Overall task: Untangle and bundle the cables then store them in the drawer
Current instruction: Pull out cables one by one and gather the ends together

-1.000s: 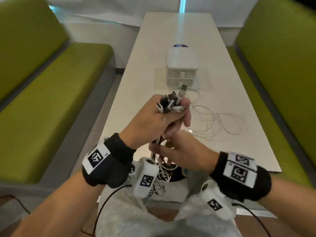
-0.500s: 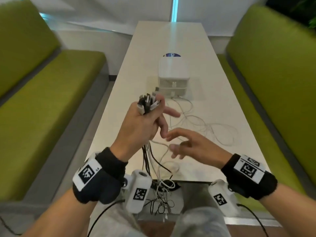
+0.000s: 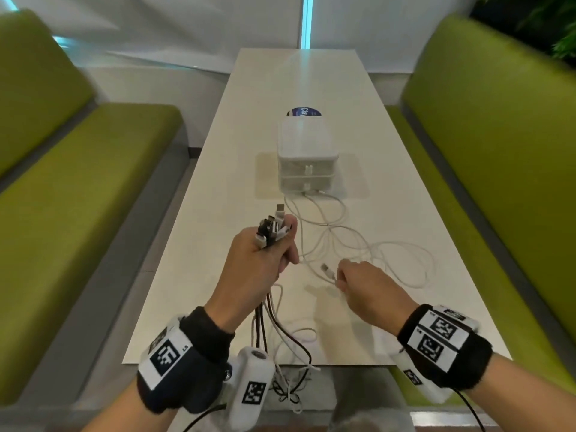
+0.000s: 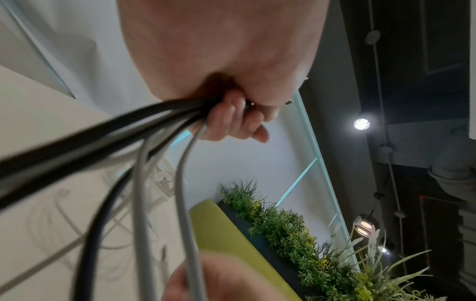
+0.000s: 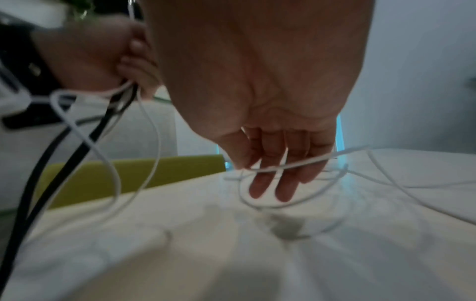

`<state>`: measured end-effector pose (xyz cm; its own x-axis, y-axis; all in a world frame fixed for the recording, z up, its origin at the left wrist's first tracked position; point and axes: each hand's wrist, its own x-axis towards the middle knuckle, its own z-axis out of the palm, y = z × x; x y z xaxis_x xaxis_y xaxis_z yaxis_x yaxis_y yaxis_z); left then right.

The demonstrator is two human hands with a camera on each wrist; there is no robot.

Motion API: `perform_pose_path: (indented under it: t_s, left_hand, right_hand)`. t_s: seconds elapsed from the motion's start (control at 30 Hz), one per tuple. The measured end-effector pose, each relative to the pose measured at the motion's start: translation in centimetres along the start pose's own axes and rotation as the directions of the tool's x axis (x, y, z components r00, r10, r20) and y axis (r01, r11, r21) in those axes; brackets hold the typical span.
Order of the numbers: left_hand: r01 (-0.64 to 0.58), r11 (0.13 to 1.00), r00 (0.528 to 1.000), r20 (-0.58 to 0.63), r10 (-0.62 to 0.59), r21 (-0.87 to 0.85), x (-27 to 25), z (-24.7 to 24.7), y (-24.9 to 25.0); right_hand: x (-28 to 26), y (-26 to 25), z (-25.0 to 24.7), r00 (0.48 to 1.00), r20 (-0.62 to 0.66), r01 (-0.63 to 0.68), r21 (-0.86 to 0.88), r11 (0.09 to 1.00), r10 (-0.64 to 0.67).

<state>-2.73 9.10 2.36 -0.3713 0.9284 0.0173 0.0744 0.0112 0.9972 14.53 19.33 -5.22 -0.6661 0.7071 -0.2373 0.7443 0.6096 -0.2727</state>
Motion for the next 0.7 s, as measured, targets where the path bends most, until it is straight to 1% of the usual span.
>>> perform_pose_path:
  t_s: [0.03,0.1,0.17,0.23,0.33,0.43,0.53,0.6,0.63,0.7]
  left_hand:
    - [-0.001,1.000,1.000,-0.029,0.002,0.012,0.4,0.1,-0.3]
    - [-0.025,0.998,0.996,-0.089,0.030,0.056,1.2,0.2,-1.0]
    - [-0.050,0.996,0.986,-0.156,0.061,0.074,1.6,0.6,-1.0]
    - [-0.048,0.999,0.983,-0.177,0.050,0.015,1.5,1.1,-0.9]
    - [-0.041,0.996,0.988,-0.152,0.029,-0.074,1.0,1.6,-0.9]
    - [-0.021,0.988,0.994,-0.106,0.005,-0.152,0.6,1.3,-1.3]
    - [-0.072,0.995,0.995,-0.074,0.066,-0.076,-0.3,0.7,-1.8]
    - [-0.124,0.991,0.986,-0.124,0.116,-0.056,-0.6,0.4,-2.2]
    - [-0.143,0.987,0.975,-0.180,0.129,-0.068,-0.6,0.0,-2.3]
    - [-0.201,0.969,0.932,-0.334,0.143,-0.146,-0.1,-1.2,-1.8]
  right_hand:
    - [0.2,-0.3,-0.7,1.000,-0.022,0.007,0.131,0.991,-0.004]
    - [0.4,-1.4,-2.3,0.990,-0.135,0.076,0.361,0.929,-0.028]
    - [0.3,-2.8,-3.8,0.958,-0.285,0.182,0.507,0.842,-0.036]
    - [0.0,-4.4,-4.8,0.917,-0.394,0.301,0.582,0.756,-0.062]
    - [-0.6,-6.1,-5.0,0.880,-0.454,0.411,0.585,0.699,-0.138]
    - [-1.0,-6.8,-4.6,0.860,-0.485,0.454,0.589,0.668,-0.157]
    - [-1.4,-7.2,-4.0,0.854,-0.465,0.485,0.551,0.679,-0.232]
    - [-1.6,-7.3,-3.3,0.857,-0.422,0.488,0.480,0.729,-0.295]
    - [-1.6,-7.2,-3.0,0.865,-0.397,0.476,0.457,0.751,-0.307]
    - [-1.6,-6.5,-2.8,0.886,-0.359,0.442,0.462,0.769,-0.293]
